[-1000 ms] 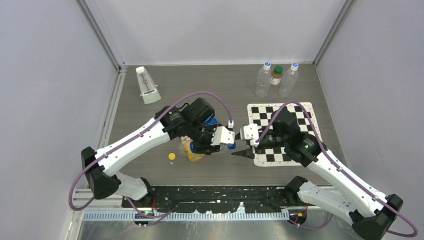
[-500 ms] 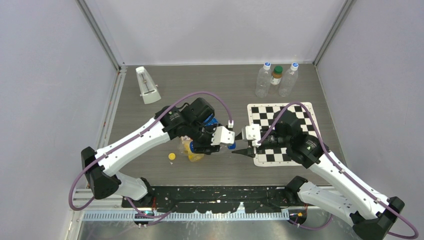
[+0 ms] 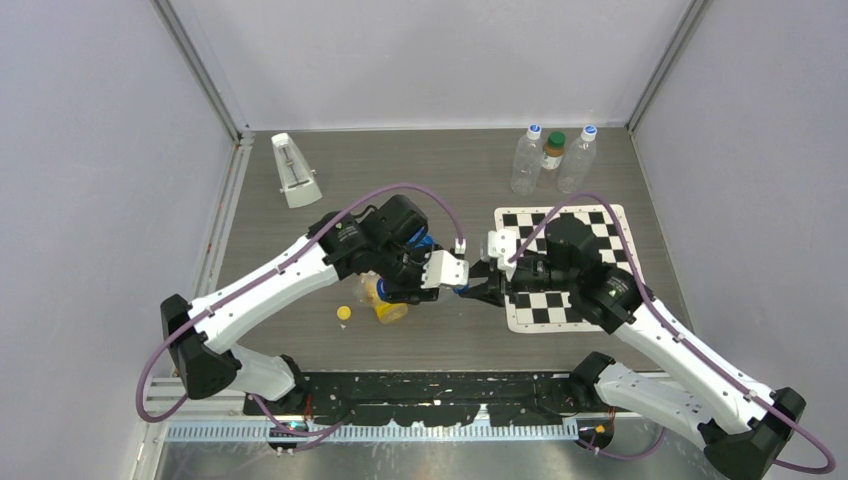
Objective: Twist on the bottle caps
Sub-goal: Screw the bottle cap onto the plastic bottle, then place the plastic bottle at the center of the board.
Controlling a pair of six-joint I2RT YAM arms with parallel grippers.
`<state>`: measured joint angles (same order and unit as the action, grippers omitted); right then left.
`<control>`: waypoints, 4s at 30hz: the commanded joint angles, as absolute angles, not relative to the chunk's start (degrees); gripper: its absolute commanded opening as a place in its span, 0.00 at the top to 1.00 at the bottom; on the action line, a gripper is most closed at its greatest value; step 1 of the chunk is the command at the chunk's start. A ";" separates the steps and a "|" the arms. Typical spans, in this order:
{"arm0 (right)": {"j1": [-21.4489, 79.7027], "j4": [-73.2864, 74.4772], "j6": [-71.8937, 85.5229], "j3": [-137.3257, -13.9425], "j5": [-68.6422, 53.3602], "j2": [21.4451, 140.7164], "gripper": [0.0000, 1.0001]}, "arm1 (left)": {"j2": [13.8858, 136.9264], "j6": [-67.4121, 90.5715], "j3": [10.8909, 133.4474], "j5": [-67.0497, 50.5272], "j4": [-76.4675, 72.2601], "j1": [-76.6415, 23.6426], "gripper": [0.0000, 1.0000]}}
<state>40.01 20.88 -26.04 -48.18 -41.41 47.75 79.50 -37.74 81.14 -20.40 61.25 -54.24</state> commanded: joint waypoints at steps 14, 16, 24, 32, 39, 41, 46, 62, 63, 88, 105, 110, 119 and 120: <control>40.14 8.41 58.31 -43.06 -4.49 51.22 1.00 | 67.11 -48.40 59.62 26.95 21.94 -66.12 1.00; 40.16 8.13 63.63 -42.58 -1.84 51.27 1.00 | 66.66 -51.13 57.80 30.24 18.85 -67.66 1.00; 40.16 2.42 52.37 -42.20 -1.17 47.46 0.87 | 67.58 -48.84 58.16 31.31 21.87 -68.65 1.00; 40.14 6.15 12.72 -41.53 -7.28 39.01 0.41 | 67.57 -39.56 64.94 13.19 36.65 -61.86 1.00; 40.17 7.68 10.45 -43.14 -5.50 36.30 0.40 | 66.14 -30.74 65.23 0.34 31.36 -55.34 1.00; 40.14 5.94 15.11 -43.83 -4.95 38.06 0.40 | 65.25 -28.25 63.78 0.26 26.41 -55.04 1.00; 40.12 -1.60 28.09 -45.15 -1.75 42.17 0.41 | 64.16 -22.97 61.35 -1.25 17.93 -54.58 1.00; 40.17 -19.36 32.10 -44.09 2.72 52.30 0.48 | 65.75 -13.69 57.18 -1.55 0.72 -54.58 1.00; 40.17 -19.61 31.95 -44.06 2.61 52.52 0.49 | 65.95 -13.52 57.21 -1.70 0.42 -54.58 1.00; 31.51 -12.30 7.53 -57.79 6.64 67.09 1.00 | 61.80 -14.41 62.55 10.86 13.46 -45.36 0.10; 23.71 -22.36 -3.73 -69.20 9.02 92.34 0.99 | 53.18 -18.72 51.18 21.79 8.72 -36.36 0.09; 22.90 -22.66 -2.89 -70.90 8.40 94.96 0.99 | 52.59 -19.16 50.16 21.61 7.75 -36.36 0.09; 22.57 -23.18 -2.38 -70.28 8.78 95.60 0.87 | 52.64 -19.07 49.57 20.34 7.21 -36.31 0.09; 22.61 -23.19 -2.27 -70.00 8.74 95.44 0.81 | 52.68 -19.07 49.55 20.19 7.21 -36.31 0.09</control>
